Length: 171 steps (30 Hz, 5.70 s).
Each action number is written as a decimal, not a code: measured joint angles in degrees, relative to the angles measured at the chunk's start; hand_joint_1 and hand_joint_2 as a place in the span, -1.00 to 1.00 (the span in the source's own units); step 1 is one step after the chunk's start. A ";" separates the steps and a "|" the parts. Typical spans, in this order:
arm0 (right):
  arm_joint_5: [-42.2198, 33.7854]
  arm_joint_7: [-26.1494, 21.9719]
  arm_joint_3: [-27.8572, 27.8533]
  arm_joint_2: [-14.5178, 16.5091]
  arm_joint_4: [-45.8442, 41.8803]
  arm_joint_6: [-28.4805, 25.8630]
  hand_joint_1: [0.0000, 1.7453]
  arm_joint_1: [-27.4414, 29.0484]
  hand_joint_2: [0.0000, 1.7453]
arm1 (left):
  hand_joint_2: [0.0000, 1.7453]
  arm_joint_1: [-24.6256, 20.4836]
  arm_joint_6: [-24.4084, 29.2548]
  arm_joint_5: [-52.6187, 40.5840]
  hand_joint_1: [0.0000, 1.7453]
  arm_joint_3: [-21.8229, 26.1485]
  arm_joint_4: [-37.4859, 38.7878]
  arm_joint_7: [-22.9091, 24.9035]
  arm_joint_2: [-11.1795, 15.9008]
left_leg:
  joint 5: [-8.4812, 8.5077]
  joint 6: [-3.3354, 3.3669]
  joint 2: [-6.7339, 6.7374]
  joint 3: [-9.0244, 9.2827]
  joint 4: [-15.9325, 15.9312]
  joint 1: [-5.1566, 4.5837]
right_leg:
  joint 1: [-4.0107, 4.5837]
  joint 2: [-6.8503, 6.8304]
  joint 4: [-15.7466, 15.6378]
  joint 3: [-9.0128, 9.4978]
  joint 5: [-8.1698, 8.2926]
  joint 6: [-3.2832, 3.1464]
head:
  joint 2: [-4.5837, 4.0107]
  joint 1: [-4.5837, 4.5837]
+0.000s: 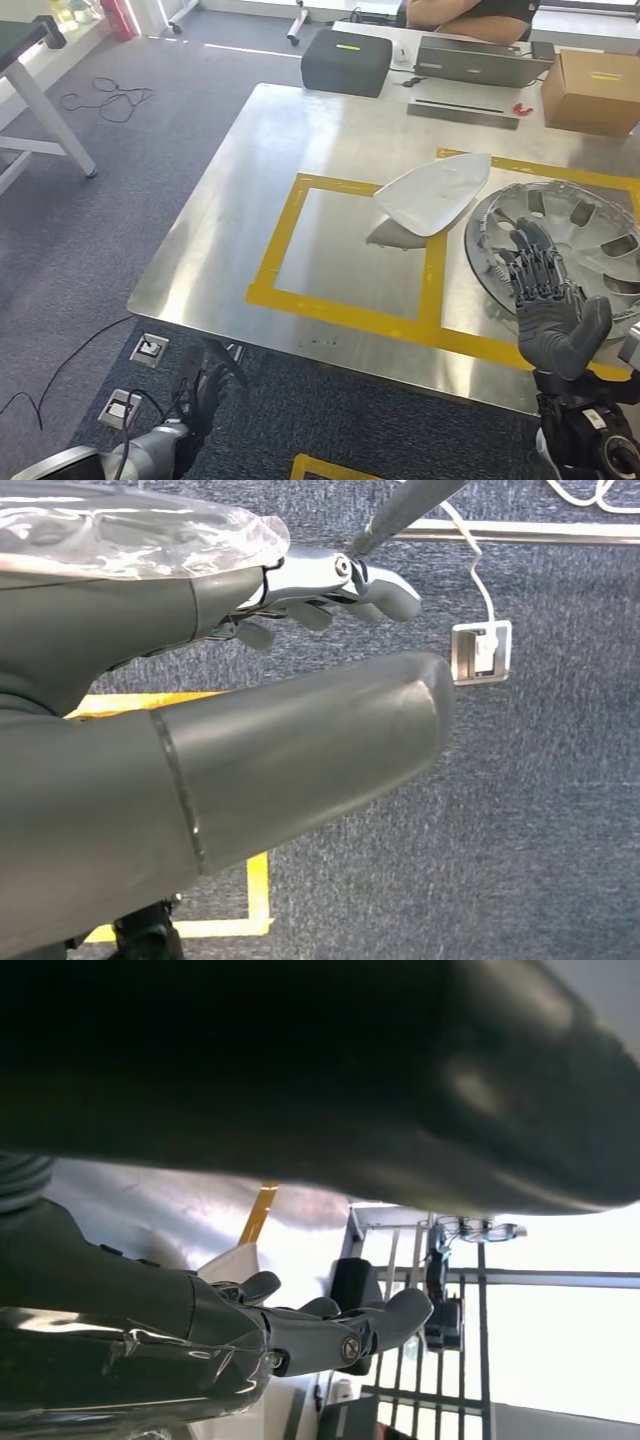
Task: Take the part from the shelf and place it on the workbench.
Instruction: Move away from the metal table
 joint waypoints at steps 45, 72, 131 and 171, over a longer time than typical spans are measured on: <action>0.22 -0.73 -3.04 -0.06 -1.13 4.10 -1.00 2.89 -1.00 | -1.00 -0.82 -0.39 -1.01 -1.00 0.03 0.00 0.86 -0.54 | -0.93 -3.27 -0.02 -9.04 8.12 0.29 | -0.64 -0.63 -9.50 11.08 -0.14 -2.06 | 0.00 -0.59; 0.09 -1.15 -4.03 -0.04 -0.94 4.21 -1.00 3.46 -1.00 | -1.00 -0.80 -0.41 -1.48 -1.00 0.06 0.00 0.77 -0.56 | 6.61 -1.92 0.46 -7.11 0.98 -0.12 | -0.26 -0.51 -10.40 13.92 -1.62 -0.36 | 0.00 -0.38; -2.21 -2.88 -4.86 0.94 5.28 8.05 -1.00 1.08 -1.00 | -1.00 1.10 1.31 0.30 -1.00 3.38 -0.04 -0.67 1.17 | 0.93 -0.76 1.88 -1.85 1.76 -0.32 | -0.02 -2.33 -8.40 9.17 0.94 -0.60 | 0.00 -0.15; -1.73 -2.08 -4.88 1.05 5.50 7.24 -1.00 2.38 -1.00 | -1.00 2.39 0.53 1.01 -1.00 4.66 -0.26 -1.66 1.09 | -7.45 -3.24 0.53 -10.65 20.23 0.66 | -0.15 1.07 -9.10 7.37 2.99 -2.78 | 0.00 -0.71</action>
